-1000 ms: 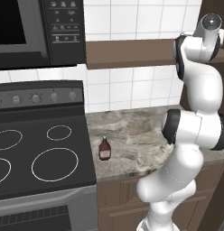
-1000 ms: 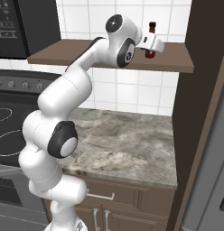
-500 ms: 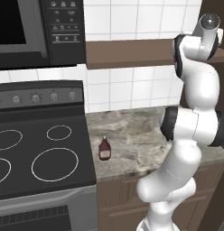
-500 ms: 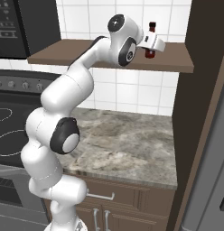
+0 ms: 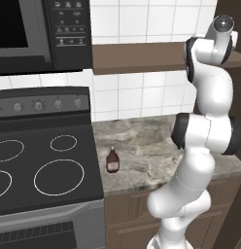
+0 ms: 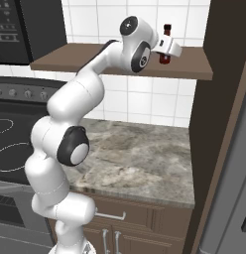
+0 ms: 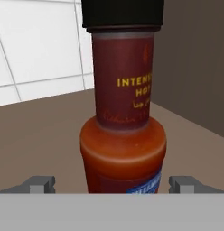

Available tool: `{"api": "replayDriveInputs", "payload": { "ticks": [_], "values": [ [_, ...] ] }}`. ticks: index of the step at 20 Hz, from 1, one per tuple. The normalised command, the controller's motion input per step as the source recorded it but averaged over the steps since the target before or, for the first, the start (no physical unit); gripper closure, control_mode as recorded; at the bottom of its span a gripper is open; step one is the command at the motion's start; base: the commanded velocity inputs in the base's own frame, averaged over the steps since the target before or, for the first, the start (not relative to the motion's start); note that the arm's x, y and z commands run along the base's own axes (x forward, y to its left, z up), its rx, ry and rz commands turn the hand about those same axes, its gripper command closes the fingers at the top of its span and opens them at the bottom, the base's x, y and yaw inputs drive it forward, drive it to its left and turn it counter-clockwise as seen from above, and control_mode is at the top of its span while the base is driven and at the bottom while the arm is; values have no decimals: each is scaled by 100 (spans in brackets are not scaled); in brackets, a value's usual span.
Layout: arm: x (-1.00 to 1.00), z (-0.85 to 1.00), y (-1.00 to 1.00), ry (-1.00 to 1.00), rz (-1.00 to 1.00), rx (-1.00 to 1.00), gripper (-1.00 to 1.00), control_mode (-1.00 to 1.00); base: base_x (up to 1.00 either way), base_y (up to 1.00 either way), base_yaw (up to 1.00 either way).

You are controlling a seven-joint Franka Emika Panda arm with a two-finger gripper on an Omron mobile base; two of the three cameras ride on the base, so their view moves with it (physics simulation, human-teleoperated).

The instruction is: Take 2 condiments from the cabinet and move them on the counter near the stove.Make sure the condiments are lined up with each other, next to each other.

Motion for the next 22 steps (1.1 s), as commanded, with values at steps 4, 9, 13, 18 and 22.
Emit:
{"api": "replayDriveInputs", "payload": {
  "ticks": [4,9,13,18,22],
  "values": [
    [4,-1,0,0,0,0,-100,-100,0,0,0],
    [1,0,0,0,0,0,100,-100,0,0,0],
    [4,0,0,0,0,0,100,-100,0,0,0],
    [1,0,0,0,0,0,100,-100,0,0,0],
    [-8,0,-6,0,0,1,100,-100,0,0,0]
  ]
}}
